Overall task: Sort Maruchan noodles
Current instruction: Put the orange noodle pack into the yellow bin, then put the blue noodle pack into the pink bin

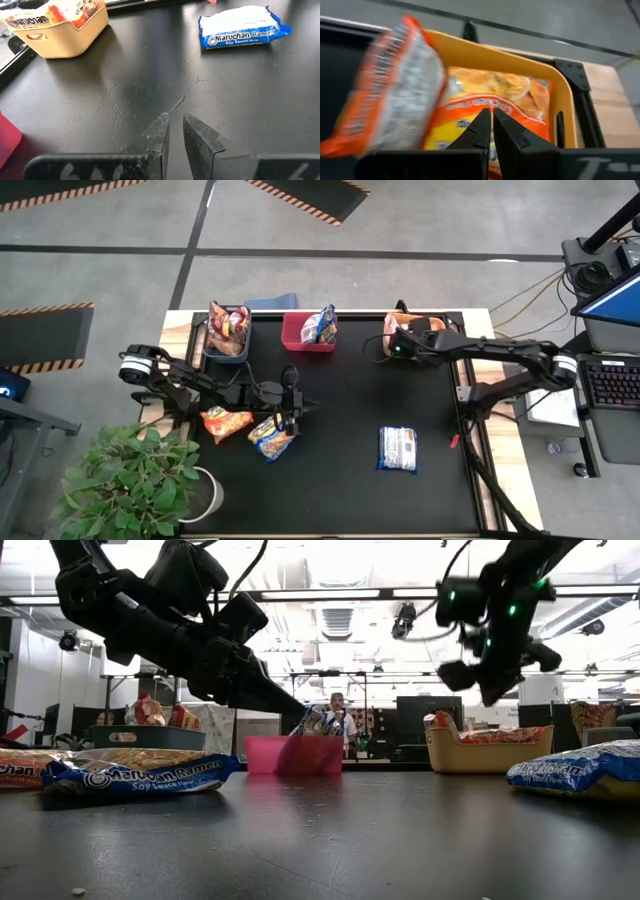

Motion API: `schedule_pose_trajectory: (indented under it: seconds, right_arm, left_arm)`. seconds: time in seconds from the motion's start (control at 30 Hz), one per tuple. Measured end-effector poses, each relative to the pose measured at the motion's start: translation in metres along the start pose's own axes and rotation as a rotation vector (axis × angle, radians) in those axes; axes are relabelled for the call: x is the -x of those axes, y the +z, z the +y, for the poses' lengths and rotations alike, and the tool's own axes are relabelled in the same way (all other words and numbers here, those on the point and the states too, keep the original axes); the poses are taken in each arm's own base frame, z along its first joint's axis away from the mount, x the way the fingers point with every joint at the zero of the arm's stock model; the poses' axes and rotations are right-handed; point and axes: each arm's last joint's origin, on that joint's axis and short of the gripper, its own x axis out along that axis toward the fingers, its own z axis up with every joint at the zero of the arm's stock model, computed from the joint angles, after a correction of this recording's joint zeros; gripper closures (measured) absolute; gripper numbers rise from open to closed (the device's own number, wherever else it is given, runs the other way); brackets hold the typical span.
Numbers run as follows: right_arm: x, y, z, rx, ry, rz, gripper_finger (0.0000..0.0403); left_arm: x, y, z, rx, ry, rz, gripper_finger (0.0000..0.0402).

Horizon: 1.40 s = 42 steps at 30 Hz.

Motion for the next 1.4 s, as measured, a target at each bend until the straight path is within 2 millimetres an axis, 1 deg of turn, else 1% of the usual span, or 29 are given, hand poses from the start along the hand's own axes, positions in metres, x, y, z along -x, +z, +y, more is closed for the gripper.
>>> schedule_pose_trajectory:
  seconds: [0.2, 0.3, 0.4, 0.57, 0.7, 0.8, 0.9, 1.13, 1.4]
  right_arm:
    - [0.043, 0.002, 0.005, 0.025, 0.203, -0.047, 0.0394]
    - [0.064, 0.0, 0.012, 0.085, 0.346, -0.012, 0.0394]
    - [0.084, -0.006, 0.023, 0.174, 0.511, 0.07, 0.0394]
    - [0.114, -0.026, 0.04, 0.315, 0.767, 0.261, 0.0394]
    - [0.131, -0.048, 0.05, 0.383, 0.855, 0.389, 0.0394]
    - [0.137, -0.06, 0.053, 0.403, 0.868, 0.447, 0.0394]
    - [0.14, -0.067, 0.055, 0.401, 0.862, 0.485, 0.0394]
    - [0.141, -0.071, 0.057, 0.372, 0.872, 0.599, 0.0394]
    - [0.149, -0.079, 0.055, 0.328, 0.879, 0.714, 0.0394]
  left_arm:
    - [0.0, 0.0, 0.0, 0.0, 0.0, -0.001, 0.0364]
    - [0.0, 0.0, 0.0, 0.0, 0.0, -0.001, 0.0364]
    - [0.0, 0.0, 0.0, 0.001, 0.0, -0.002, 0.0364]
    - [0.0, 0.001, 0.0, 0.032, 0.001, -0.006, 0.0364]
    - [-0.001, 0.005, 0.0, 0.048, 0.0, -0.018, 0.0364]
    - [-0.001, 0.005, 0.0, 0.048, 0.0, -0.018, 0.0364]
    - [-0.001, 0.005, 0.0, 0.048, 0.0, -0.018, 0.0364]
    - [-0.001, 0.005, 0.0, 0.045, 0.0, -0.017, 0.0364]
    - [-0.001, 0.005, 0.0, 0.029, 0.0, -0.016, 0.0364]
